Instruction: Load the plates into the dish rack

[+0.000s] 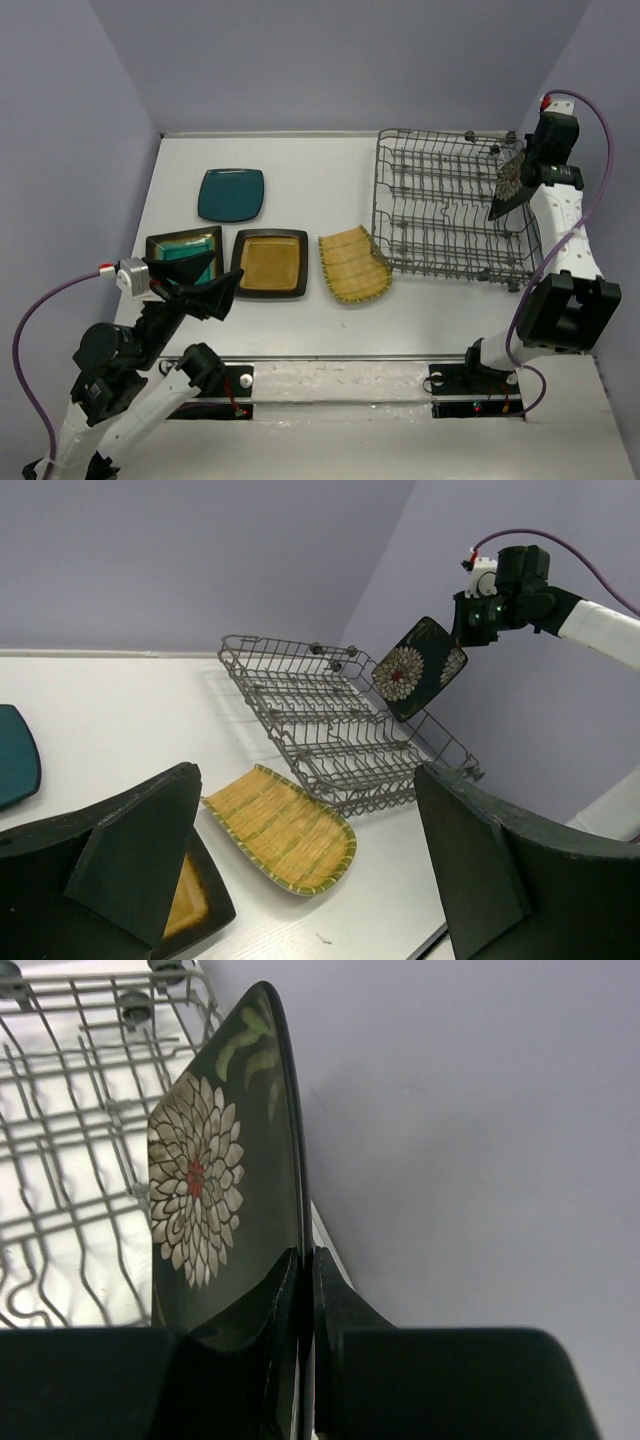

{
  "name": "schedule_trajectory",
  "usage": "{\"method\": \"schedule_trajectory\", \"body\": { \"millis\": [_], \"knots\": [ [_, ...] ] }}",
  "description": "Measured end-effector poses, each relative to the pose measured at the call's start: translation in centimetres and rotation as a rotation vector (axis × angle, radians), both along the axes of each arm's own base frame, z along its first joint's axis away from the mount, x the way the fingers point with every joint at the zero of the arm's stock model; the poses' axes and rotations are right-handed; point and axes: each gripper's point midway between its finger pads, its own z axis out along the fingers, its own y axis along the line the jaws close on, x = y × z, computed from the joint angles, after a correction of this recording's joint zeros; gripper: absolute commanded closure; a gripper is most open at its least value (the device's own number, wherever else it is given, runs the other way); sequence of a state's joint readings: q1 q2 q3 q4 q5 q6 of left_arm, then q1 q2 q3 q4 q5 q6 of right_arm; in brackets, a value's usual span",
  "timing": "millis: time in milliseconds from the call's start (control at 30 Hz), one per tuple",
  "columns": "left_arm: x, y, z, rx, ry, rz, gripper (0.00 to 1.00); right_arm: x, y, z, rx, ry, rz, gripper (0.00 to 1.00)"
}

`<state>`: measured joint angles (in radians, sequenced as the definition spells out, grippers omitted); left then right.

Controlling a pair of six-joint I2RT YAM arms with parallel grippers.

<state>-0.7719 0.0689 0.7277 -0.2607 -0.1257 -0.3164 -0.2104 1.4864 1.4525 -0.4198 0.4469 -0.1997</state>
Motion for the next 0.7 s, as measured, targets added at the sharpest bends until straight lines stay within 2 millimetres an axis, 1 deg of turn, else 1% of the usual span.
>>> {"method": "schedule_trajectory", "body": {
  "millis": [100, 267, 400, 567, 700],
  "knots": [
    [0.0, 0.0, -0.2, 0.002, 0.006, 0.002, 0.01, 0.1, -0.3, -0.3, -0.04, 0.043, 0.021, 0.93],
    [0.0, -0.1, -0.3, 0.005, 0.01, -0.008, 0.01, 0.2, -0.6, 0.6, -0.106, 0.069, 0.053, 0.93],
    [0.0, -0.1, -0.3, 0.007, 0.013, -0.007, 0.01, 0.7, -0.9, 0.8, -0.14, 0.076, 0.068, 0.93],
    [0.2, -0.3, -0.5, 0.014, 0.02, -0.006, 0.01, 1.6, -1.1, -0.1, -0.157, 0.098, 0.08, 0.93],
    [0.3, -0.4, -0.7, 0.021, 0.027, -0.006, 0.01, 2.3, -1.0, -1.3, -0.157, 0.118, 0.091, 0.93]
  ]
}}
